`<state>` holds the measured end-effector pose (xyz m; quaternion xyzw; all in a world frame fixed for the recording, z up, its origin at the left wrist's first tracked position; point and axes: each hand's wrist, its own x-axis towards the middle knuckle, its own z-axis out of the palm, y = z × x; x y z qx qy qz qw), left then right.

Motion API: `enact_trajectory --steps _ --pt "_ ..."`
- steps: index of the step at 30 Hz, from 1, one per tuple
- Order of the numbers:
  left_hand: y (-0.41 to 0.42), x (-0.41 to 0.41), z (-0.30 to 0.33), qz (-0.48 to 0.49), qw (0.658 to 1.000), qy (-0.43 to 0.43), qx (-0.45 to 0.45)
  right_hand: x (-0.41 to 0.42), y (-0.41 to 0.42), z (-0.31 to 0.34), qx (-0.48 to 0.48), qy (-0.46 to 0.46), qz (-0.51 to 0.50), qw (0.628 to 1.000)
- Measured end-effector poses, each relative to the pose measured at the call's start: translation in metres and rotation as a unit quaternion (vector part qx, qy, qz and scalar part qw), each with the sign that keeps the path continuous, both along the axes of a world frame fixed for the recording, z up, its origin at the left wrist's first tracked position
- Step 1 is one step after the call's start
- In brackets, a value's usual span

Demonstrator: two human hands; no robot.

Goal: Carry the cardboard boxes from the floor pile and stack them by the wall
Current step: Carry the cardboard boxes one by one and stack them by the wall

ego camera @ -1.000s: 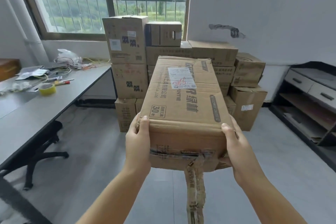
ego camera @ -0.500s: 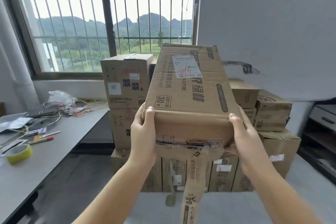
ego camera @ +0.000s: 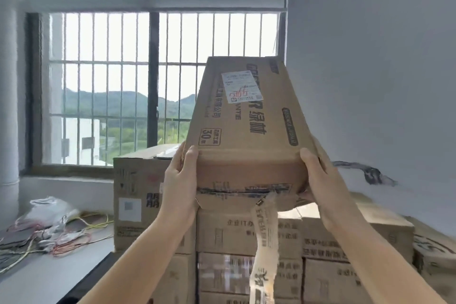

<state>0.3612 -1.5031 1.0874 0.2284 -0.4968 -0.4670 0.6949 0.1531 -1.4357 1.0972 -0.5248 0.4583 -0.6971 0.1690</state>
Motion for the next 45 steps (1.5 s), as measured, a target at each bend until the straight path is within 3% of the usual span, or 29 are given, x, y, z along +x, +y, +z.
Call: enact_trajectory --steps 12,20,24,27,34,37,40,45 --pt "-0.238 -0.059 0.055 0.022 0.997 -0.072 -0.007 -0.068 -0.248 0.047 -0.009 0.064 -0.054 0.996" --pt "-0.397 -0.068 0.080 0.014 0.993 -0.118 -0.011 -0.094 -0.412 0.067 0.005 0.039 -0.027 0.999" --pt "-0.461 -0.068 0.083 -0.013 0.986 -0.166 0.029 -0.101 -0.471 0.058 0.061 0.030 -0.014 0.998" --pt "-0.503 -0.065 0.074 -0.028 0.969 -0.229 0.085 -0.105 -0.500 0.054 0.120 0.030 0.019 0.992" --pt "-0.562 -0.063 0.034 0.012 0.884 -0.459 0.086 -0.145 -0.540 0.026 0.152 0.244 -0.047 0.957" --pt "-0.569 -0.068 0.023 0.010 0.882 -0.464 0.080 -0.150 -0.553 0.004 0.175 0.203 -0.021 0.963" --pt "-0.568 -0.075 0.024 0.042 0.886 -0.457 0.068 -0.152 -0.568 0.002 0.138 0.198 -0.026 0.970" --pt "-0.562 -0.078 0.012 0.087 0.832 -0.548 0.017 -0.149 -0.575 -0.011 0.116 0.181 -0.020 0.976"
